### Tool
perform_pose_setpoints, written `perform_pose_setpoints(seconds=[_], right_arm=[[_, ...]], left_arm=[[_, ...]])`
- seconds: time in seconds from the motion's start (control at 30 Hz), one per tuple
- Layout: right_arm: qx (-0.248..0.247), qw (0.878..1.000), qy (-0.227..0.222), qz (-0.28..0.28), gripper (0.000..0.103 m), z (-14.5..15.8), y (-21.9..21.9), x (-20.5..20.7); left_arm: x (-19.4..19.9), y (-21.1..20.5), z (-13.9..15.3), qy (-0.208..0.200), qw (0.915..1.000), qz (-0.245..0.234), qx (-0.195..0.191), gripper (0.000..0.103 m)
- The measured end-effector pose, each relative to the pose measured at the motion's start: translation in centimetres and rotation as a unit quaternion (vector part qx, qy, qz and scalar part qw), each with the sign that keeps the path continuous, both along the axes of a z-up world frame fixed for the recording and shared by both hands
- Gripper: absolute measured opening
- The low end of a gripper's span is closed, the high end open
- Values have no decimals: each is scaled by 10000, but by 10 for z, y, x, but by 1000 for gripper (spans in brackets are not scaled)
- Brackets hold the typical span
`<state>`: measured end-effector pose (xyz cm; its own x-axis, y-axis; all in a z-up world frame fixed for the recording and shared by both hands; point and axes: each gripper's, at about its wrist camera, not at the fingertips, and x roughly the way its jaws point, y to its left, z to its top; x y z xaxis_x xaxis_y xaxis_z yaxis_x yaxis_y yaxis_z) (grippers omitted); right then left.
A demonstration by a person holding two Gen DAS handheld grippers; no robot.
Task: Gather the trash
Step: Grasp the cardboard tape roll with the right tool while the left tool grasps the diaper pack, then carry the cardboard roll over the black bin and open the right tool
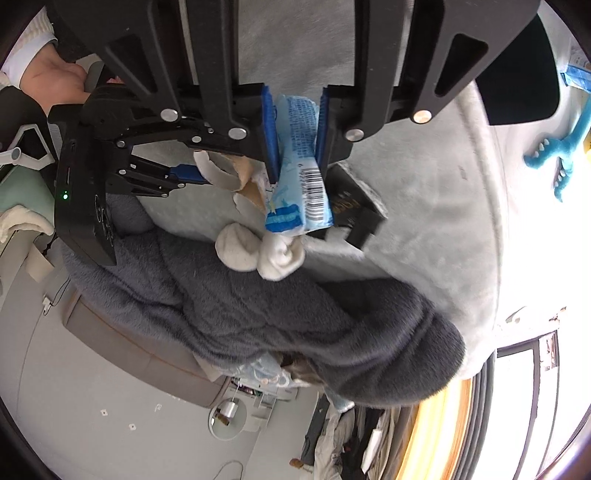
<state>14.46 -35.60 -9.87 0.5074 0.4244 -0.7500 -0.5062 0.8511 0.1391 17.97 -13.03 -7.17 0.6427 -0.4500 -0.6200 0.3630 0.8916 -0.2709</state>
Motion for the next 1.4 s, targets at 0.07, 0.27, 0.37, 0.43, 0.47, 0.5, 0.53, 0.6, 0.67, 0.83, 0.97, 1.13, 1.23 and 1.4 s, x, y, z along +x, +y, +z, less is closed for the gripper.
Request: perform_pose_setpoints(seconds=[0.07,0.27,0.37,0.43,0.47,0.5,0.53,0.6,0.67,0.83,0.97,1.13,1.23,1.4], right_arm=[[-23,10000,-41,-30,43,7,6,0],[108,9990,-251,-355,43,33,17,4],[100,9978,-426,-502,43,47,26,6],[162,9967,-561,-564,43,55,33,8],[229,9966,-581,-544,43,58,36,10],[288,9964,-602,-526,43,62,39,10],[355,9962,-627,-497,43,64,44,12],[456,9961,-651,-389,43,68,57,16],[480,9964,-656,-260,43,71,73,15],[479,9968,-623,108,43,72,120,14],[506,9963,-633,302,43,73,150,15],[542,9954,-580,540,43,71,185,18],[581,9948,-465,698,43,64,207,13],[457,9934,-314,1005,43,52,245,6]], left_arm=[[-3,10,7,-86,9999,54,-34,17],[-5,45,15,-121,9995,276,-54,13],[-6,61,14,-108,9994,332,-5,11],[-8,73,15,-113,9990,425,6,11],[-9,80,15,-114,9987,490,36,11],[-9,88,14,-95,9983,568,63,11],[-9,93,13,-67,9980,626,79,11],[-8,106,9,31,9970,758,129,11],[-7,120,3,172,9958,879,210,11],[-6,156,-16,538,9907,1180,404,11],[-7,185,-36,906,9846,1406,517,11],[-11,220,-60,1351,9749,1647,648,11],[-12,237,-72,1551,9702,1739,660,11],[-12,253,-92,1930,9611,1851,696,11]])
